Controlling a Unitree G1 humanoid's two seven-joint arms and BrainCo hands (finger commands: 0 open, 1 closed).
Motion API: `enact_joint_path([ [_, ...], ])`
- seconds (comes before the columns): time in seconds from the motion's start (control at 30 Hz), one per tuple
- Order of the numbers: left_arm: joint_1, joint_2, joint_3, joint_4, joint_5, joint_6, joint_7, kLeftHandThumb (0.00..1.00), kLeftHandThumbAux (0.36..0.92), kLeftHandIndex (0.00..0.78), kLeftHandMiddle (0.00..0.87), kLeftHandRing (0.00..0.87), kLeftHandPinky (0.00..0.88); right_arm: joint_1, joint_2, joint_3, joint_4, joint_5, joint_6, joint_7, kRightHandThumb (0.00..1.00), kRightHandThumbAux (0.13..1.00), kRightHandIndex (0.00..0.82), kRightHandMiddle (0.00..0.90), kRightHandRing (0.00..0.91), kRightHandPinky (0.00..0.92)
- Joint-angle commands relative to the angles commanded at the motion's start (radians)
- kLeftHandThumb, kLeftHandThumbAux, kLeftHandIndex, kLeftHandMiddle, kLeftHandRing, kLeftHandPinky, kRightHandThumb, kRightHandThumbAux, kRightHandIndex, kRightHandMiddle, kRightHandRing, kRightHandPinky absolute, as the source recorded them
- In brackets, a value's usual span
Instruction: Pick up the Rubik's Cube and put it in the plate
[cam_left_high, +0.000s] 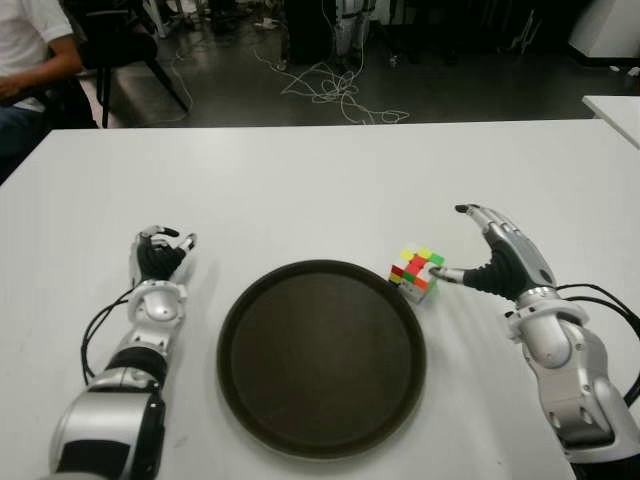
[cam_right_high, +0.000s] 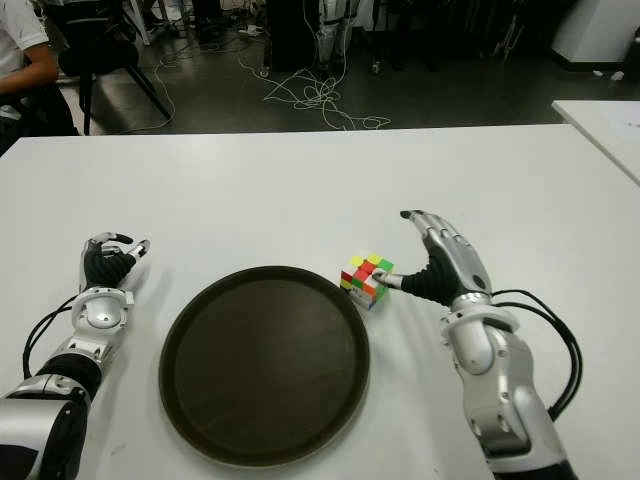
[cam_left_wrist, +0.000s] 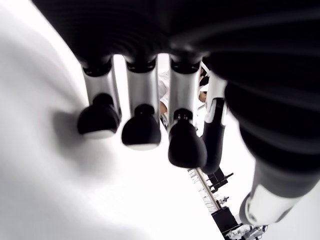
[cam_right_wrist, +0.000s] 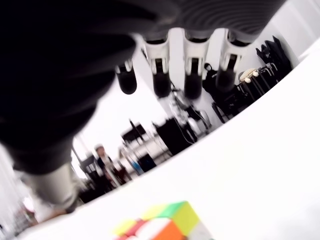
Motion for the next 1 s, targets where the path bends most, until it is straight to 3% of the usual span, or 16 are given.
enact_joint_path([
  [0.43, -0.004, -0.009, 0.003, -0.003, -0.008, 0.006, 0.001, 0.712, 0.705, 0.443, 0.831, 0.832, 0.818, -0.083, -0.029, 0.074, 0.013, -0.058, 0.044, 0.106, 0.105, 0.614, 0.0, 0.0, 0.0, 0.0],
  [0.57, -0.005, -0.012, -0.001, -0.007, -0.004, 0.016, 0.008, 0.71, 0.706, 0.443, 0.83, 0.832, 0.819, -0.107, -0.034, 0.094, 0.03, -0.066, 0.047, 0.132, 0.063, 0.59, 0.0, 0.0, 0.0, 0.0],
  [1.0, -0.002, -0.018, -0.003, -0.016, -0.007, 0.015, 0.003, 0.71, 0.706, 0.443, 0.831, 0.831, 0.819, -0.135, -0.057, 0.116, 0.092, -0.078, -0.029, 0.099, 0.0, 0.485, 0.0, 0.0, 0.033, 0.118],
])
